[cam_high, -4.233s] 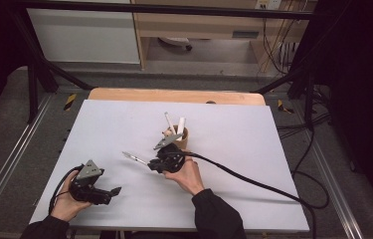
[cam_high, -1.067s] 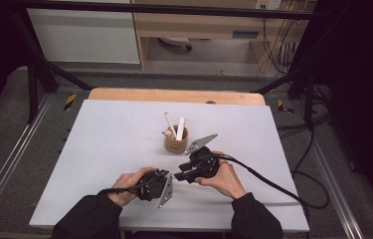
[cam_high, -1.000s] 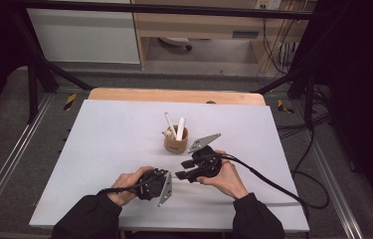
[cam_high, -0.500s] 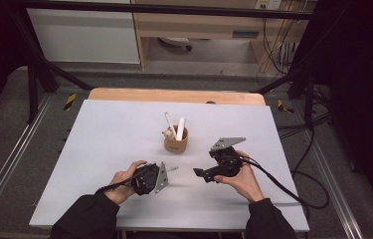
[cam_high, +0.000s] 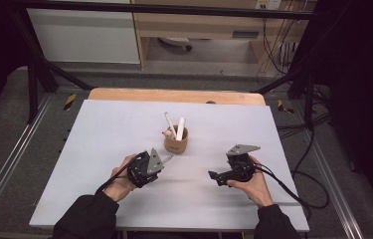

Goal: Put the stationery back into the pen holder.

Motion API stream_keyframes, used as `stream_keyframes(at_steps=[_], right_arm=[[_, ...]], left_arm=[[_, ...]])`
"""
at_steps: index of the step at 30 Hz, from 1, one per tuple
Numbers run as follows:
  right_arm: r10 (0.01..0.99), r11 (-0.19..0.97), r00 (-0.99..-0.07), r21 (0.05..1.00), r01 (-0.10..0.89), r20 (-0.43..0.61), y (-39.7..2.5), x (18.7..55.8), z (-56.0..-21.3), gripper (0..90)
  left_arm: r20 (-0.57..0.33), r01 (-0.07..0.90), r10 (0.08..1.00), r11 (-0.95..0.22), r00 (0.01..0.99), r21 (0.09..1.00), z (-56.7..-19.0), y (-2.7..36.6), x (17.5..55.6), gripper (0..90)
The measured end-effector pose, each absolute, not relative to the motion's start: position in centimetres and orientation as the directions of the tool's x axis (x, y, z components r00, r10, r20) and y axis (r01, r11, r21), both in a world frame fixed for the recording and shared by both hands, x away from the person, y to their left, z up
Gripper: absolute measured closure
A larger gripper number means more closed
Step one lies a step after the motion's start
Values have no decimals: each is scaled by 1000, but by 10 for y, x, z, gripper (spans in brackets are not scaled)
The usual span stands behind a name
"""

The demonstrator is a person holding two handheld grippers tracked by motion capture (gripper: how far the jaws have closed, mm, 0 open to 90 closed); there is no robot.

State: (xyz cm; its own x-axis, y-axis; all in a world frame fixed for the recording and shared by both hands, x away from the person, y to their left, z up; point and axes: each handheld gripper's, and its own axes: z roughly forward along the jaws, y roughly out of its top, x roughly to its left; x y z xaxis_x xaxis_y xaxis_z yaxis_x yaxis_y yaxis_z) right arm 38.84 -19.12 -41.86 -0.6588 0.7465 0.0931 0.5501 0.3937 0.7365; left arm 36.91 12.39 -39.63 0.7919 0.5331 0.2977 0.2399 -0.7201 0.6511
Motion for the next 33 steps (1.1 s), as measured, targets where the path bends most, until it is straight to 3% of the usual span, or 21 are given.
stream_keyframes(at_steps=[15,33], right_arm=[[745,348,-656,767,540,124,-218,376,-438,7],[738,352,-663,767,537,126,-239,368,-445,7]], left_arm=[[42,430,711,-470,702,771,-373,124,393,785],[-60,448,744,-333,665,830,-337,112,420,786]])
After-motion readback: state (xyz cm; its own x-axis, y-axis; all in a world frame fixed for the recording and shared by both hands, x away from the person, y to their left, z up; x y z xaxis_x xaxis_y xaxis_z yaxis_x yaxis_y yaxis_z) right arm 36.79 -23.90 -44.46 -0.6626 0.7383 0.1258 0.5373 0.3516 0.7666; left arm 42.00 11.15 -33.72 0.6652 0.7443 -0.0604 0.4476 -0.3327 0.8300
